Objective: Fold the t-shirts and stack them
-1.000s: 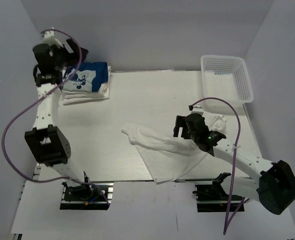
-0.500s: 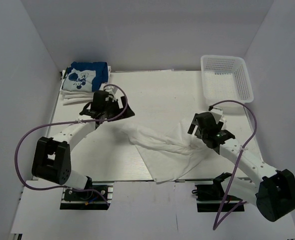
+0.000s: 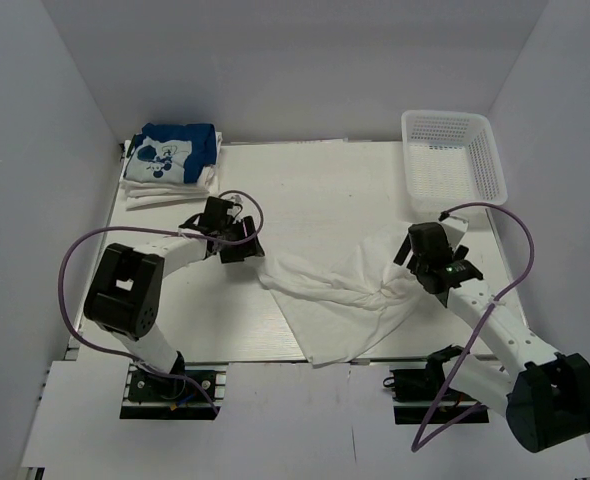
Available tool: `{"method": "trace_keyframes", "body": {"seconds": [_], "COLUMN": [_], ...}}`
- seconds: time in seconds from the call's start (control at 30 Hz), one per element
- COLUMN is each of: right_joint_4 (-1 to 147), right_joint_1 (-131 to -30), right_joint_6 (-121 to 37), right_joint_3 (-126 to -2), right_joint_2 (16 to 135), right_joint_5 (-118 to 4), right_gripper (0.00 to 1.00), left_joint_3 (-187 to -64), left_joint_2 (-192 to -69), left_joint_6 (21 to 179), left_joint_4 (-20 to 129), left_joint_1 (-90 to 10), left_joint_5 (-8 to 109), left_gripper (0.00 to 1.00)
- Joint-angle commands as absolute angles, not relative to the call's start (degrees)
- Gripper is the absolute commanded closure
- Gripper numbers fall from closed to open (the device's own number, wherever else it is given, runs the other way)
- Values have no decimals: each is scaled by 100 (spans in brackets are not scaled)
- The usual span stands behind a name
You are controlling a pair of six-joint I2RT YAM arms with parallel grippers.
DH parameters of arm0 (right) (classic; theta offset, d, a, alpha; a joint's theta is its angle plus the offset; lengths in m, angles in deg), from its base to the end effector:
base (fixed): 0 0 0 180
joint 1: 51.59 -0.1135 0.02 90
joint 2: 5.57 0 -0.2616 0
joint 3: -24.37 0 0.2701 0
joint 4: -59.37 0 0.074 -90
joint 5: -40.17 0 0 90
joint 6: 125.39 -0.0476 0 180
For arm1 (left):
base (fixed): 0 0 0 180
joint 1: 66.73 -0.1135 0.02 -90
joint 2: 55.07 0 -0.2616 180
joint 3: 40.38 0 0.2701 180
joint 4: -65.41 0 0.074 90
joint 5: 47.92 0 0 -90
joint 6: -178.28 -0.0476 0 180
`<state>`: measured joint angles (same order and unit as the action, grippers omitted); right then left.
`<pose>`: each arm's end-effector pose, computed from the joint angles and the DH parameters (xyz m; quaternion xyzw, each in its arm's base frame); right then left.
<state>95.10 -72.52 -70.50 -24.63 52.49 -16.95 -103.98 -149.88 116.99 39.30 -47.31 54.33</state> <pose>0.2233 0.0577 0.2127 0.2172 0.8652 -0.0575 0.4482 0.3154 -0.1219 0.1328 -0.0473 0.9534 -0.2076 0.2137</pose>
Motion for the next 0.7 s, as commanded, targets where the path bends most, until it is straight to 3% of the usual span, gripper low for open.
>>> {"method": "trace_keyframes", "body": {"seconds": [0.0, 0.1, 0.13, 0.37, 0.57, 0.67], "right_joint_4": [9619, 9585, 9541, 9287, 8058, 7916], "right_joint_1": [-7067, -6795, -6750, -6372, -6100, -6029], "right_joint_6": [-6966, -6879, -6852, -6501, -6263, -6369], "right_joint_3": [-2722, -2749, -2758, -2776, -2643, -2906], "right_joint_2": [5340, 5437, 5472, 5797, 6131, 6613], "right_joint_5": [-1477, -1486, -1503, -1503, -2250, -2294], "right_gripper": [10, 10, 10, 10, 12, 26], "left_joint_3": [-10516, -10516, -10516, -10148, -10015, -9963], "left_joint_2": [-15016, -15017, -15017, -14281, -13726, -13550], "left_joint_6": [11685, 11685, 11633, 11632, 11702, 11702], "left_joint_4": [3887, 3886, 3956, 4342, 4756, 4905], "left_joint_1": [-4687, -4687, -4687, -4687, -4740, -4740], "left_joint_5": [5193, 5262, 5262, 5315, 5315, 5315], "left_gripper": [31, 71, 97, 100, 100, 100]}}
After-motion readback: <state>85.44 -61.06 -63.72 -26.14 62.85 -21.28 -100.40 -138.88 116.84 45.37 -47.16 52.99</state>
